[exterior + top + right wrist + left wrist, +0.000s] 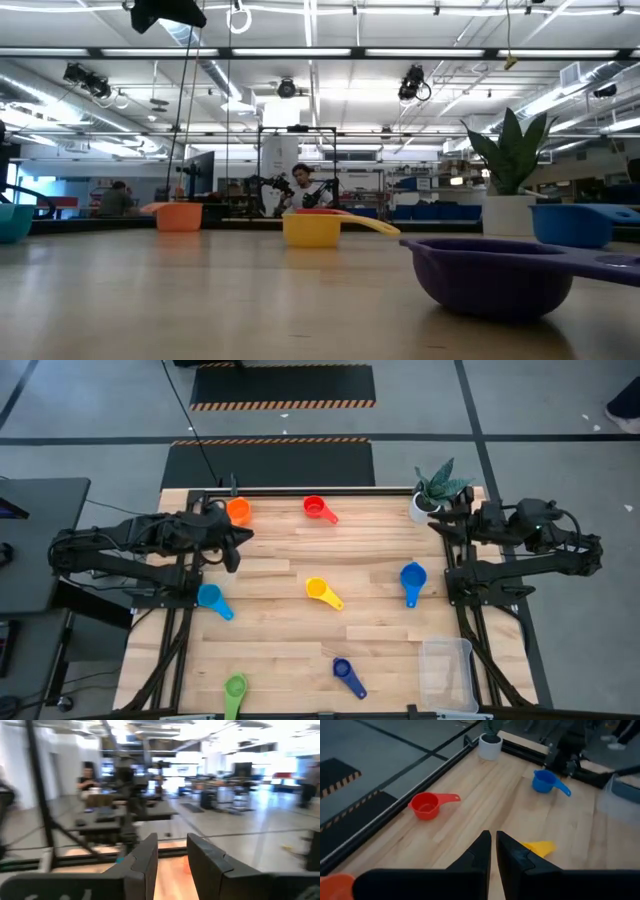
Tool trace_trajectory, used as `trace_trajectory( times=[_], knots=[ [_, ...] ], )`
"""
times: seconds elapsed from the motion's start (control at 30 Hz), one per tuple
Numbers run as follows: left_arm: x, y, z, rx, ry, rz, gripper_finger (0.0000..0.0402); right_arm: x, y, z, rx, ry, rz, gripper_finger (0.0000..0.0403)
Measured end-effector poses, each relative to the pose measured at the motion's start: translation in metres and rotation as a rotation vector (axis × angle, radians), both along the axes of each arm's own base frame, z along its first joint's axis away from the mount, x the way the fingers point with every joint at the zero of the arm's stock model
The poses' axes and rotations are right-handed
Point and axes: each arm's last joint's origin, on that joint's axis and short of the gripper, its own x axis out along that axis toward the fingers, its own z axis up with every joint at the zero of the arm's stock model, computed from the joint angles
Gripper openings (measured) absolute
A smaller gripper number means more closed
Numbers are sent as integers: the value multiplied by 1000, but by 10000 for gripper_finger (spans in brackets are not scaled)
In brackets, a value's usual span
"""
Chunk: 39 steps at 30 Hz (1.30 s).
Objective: Nest measuring cups in basket
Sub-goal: Move the blue measuring cup to the center of the table
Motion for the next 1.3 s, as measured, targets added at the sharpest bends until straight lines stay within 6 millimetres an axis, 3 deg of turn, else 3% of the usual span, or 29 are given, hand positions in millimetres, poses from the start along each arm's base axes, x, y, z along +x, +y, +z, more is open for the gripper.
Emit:
trace_trajectory(
  times=[0.2, 0.33, 0.6, 0.8, 1.03, 1.3],
  knots=[
    [-2, 1, -2, -59, -10, 93, 34, 8, -2, -2, -12, 38, -89, 110],
    [-13, 1, 10, -108, 27, 124, 34, 19, -3, 1, -18, 97, -112, 110],
    [-29, 7, 51, -110, 145, 189, 34, 43, -5, 37, -25, 259, -156, 110],
    [-28, 27, 65, -234, 310, 429, 34, 64, -11, 64, 47, 377, -199, 110],
    [-16, 57, 53, -373, 420, 618, 34, 81, -19, 86, 135, 417, -248, 110],
    [6, 80, 43, -309, 523, 570, 34, 89, -23, 91, 138, 425, -272, 110]
  ],
)
